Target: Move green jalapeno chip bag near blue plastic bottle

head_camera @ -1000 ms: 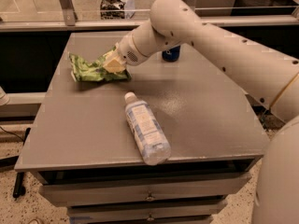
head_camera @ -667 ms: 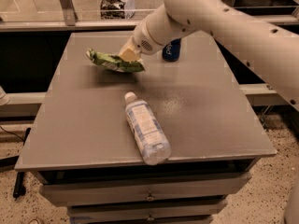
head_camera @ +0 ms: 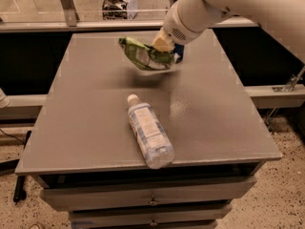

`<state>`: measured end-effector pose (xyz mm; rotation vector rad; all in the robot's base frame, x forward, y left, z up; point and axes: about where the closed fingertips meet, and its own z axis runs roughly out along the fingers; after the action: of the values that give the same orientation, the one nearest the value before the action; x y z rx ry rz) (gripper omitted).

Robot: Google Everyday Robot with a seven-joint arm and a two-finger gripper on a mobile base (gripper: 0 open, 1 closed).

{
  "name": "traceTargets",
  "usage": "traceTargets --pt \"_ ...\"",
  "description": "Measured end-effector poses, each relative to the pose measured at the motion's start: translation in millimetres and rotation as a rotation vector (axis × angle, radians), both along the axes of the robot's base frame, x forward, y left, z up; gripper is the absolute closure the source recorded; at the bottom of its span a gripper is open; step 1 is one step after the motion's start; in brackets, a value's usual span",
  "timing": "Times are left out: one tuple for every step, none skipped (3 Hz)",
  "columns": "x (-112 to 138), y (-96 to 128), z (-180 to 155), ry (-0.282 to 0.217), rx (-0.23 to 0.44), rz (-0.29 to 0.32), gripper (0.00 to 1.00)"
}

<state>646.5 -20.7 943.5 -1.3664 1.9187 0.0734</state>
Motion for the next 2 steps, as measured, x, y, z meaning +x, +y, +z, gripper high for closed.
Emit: traceTargets --pt "-20.4 -29.0 4.0 0.005 -0.029 -0.087 1.00" --pt "-50.3 -47.1 -3.5 0.041 -0.033 -0.159 1.00"
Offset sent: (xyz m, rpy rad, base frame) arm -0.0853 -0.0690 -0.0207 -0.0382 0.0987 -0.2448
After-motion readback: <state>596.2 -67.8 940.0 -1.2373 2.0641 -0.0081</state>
